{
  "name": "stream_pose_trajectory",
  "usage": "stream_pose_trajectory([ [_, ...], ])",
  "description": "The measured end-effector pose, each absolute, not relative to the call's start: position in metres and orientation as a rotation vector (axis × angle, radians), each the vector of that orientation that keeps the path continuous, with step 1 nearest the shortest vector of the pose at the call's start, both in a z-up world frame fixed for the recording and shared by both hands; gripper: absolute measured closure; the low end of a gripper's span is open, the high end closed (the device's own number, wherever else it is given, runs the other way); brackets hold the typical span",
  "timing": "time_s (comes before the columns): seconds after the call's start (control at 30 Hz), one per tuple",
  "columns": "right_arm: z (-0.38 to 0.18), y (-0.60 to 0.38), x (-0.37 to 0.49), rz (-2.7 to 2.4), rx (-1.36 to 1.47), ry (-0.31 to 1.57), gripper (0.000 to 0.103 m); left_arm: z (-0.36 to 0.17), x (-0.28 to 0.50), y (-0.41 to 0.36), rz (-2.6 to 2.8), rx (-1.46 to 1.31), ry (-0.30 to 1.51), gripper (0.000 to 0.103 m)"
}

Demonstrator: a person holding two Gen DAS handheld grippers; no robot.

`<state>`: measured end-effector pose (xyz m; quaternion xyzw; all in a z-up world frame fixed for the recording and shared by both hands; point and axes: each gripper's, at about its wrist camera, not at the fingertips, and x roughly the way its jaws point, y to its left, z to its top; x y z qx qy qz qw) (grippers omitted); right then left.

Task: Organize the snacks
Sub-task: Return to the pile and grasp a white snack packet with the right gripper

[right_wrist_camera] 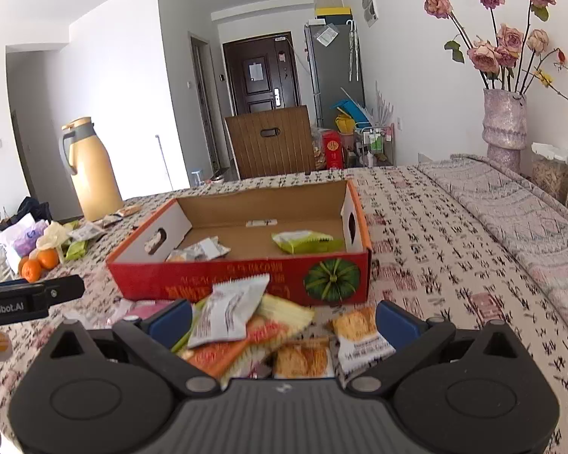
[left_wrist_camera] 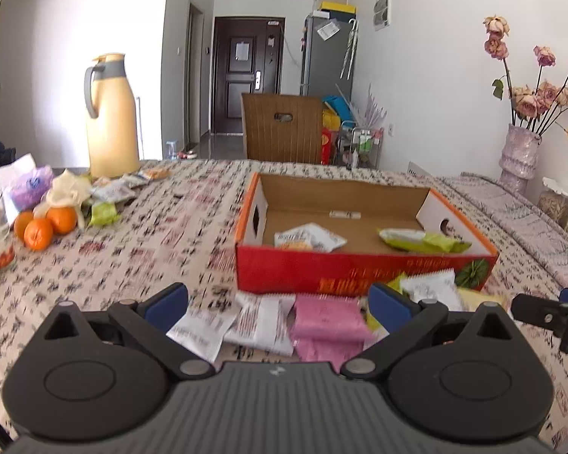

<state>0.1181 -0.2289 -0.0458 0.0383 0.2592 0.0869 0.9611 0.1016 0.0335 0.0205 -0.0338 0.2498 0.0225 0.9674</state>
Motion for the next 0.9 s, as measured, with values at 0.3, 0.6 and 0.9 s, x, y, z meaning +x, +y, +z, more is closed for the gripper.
stream_pose_trajectory([
  [0.3, -0.065, -0.233, 0.099, 0.179, 0.078, 0.564, 0.000, 0.002, 0.078, 0.043, 0.046, -0.064, 0.538, 0.000],
  [0.6, -0.058, -0.217, 0.107, 0.191, 0.028, 0.527, 0.001, 0.000, 0.079, 0.045, 0.044, -0.065, 0.535, 0.000],
  [0.9, -0.054, -0.173, 0.157, 0.219, -0.103, 0.551, 0.015, -0.003, 0.082, 0.051, 0.057, -0.071, 0.542, 0.000],
])
